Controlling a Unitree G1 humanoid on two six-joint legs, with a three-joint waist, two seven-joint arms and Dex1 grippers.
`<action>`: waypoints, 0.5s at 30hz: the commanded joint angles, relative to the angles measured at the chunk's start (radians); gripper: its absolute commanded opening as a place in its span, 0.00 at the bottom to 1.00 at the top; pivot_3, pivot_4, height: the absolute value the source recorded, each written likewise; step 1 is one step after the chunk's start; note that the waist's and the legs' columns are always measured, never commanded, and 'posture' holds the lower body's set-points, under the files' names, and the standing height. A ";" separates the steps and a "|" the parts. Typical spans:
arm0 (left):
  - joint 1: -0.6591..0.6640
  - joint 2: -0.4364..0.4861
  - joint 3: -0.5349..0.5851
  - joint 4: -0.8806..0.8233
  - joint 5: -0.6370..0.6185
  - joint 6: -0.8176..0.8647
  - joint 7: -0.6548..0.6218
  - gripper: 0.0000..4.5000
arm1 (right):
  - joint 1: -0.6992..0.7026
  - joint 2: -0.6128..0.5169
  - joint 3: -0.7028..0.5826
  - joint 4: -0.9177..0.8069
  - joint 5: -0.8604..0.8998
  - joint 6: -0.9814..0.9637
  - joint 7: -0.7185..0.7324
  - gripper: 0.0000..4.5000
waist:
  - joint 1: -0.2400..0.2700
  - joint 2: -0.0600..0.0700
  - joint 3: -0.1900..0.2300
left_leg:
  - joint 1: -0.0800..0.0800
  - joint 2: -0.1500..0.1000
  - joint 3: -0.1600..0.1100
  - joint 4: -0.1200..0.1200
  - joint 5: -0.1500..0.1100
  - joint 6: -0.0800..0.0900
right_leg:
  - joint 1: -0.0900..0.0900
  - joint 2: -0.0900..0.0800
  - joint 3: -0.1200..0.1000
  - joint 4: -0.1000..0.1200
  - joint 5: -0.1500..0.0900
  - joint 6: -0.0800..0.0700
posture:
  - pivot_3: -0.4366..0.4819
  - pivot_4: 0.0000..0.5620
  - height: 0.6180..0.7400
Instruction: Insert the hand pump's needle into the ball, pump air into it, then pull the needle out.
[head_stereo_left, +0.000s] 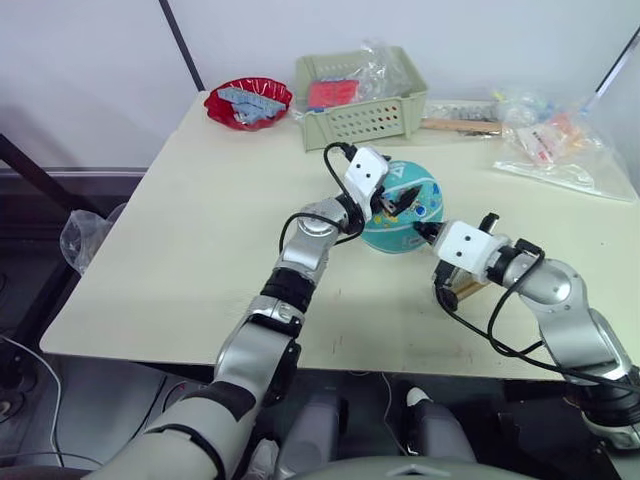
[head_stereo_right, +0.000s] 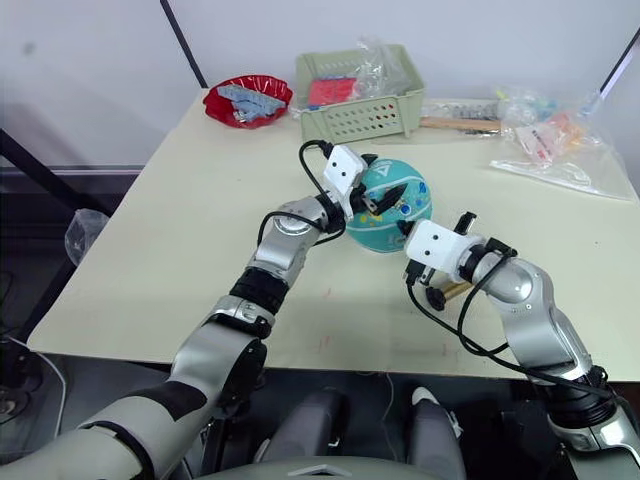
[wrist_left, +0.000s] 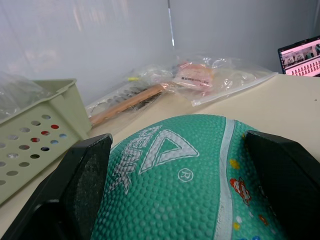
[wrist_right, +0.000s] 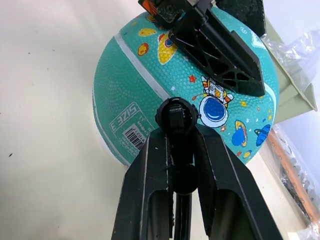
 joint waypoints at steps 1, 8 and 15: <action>0.069 0.022 -0.025 0.194 0.075 0.069 0.054 1.00 | 0.003 -0.019 -0.058 -0.188 0.049 -0.032 0.021 0.02 | 0.000 0.000 0.000 | 0.000 0.000 -0.001 0.000 0.000 0.000 | 0.001 0.000 -0.001 0.000 0.000 0.000 | 0.48 0.27 1.00; 0.064 0.016 -0.022 0.201 0.061 0.055 0.046 1.00 | 0.034 -0.038 -0.091 -0.180 0.062 -0.040 0.011 0.02 | -0.016 -0.004 -0.015 | 0.016 0.003 -0.001 -0.001 0.000 -0.001 | 0.015 0.001 -0.001 -0.002 -0.005 0.003 | 0.48 0.27 1.00; 0.068 0.008 0.008 0.151 0.025 0.025 -0.011 1.00 | 0.096 0.001 -0.149 -0.091 0.107 -0.101 -0.057 0.02 | -0.029 -0.004 -0.018 | 0.017 0.006 -0.002 -0.002 0.000 -0.001 | 0.016 0.001 -0.001 -0.003 -0.004 0.005 | 0.48 0.27 1.00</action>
